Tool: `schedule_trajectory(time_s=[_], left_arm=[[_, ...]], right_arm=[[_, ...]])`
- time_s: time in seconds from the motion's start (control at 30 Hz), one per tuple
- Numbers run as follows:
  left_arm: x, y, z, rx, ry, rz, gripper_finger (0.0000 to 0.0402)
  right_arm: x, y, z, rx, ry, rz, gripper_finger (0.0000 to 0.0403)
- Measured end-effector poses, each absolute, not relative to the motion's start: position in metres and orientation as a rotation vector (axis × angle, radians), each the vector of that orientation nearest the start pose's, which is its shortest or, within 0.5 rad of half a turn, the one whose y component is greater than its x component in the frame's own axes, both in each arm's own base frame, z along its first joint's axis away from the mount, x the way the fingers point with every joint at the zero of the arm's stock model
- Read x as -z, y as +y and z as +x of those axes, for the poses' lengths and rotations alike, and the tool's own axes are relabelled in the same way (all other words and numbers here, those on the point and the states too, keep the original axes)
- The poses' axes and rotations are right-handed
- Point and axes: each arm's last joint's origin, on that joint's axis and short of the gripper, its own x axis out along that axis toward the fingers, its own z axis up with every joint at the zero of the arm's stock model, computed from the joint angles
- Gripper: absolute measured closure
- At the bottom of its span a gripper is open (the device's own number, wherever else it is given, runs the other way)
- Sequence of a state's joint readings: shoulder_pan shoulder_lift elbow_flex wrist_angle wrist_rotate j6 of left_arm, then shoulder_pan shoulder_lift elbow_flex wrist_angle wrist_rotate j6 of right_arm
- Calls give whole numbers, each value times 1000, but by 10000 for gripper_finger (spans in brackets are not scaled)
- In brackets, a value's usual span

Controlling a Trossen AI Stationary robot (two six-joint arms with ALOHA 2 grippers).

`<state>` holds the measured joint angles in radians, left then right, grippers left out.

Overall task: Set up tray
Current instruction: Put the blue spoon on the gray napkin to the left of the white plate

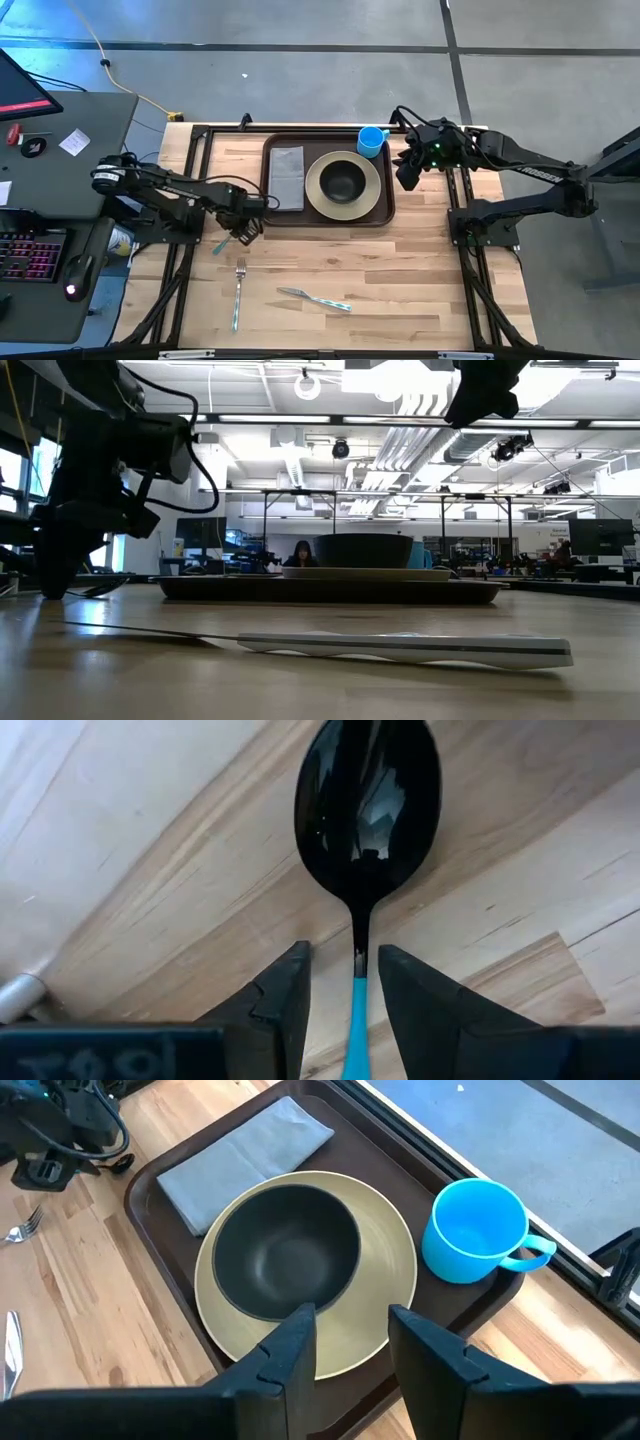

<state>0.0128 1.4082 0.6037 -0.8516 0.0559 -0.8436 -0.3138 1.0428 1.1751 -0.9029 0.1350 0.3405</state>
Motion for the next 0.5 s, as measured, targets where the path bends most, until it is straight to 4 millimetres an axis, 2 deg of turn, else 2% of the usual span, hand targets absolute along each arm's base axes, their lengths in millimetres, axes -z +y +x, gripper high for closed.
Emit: schedule_trajectory(time_s=[0.13, 0.33, 0.5], left_arm=[[-133, 1, 182, -692, 1558, -727, 276], [-133, 0, 182, -714, 1555, -778, 370], [-135, 0, 182, -759, 1559, -824, 371]], right_arm=[[-356, -63, 181, 554, 695, 387, 284], [-355, -62, 180, 556, 705, 387, 284], [-353, -61, 178, 549, 742, 389, 284]])
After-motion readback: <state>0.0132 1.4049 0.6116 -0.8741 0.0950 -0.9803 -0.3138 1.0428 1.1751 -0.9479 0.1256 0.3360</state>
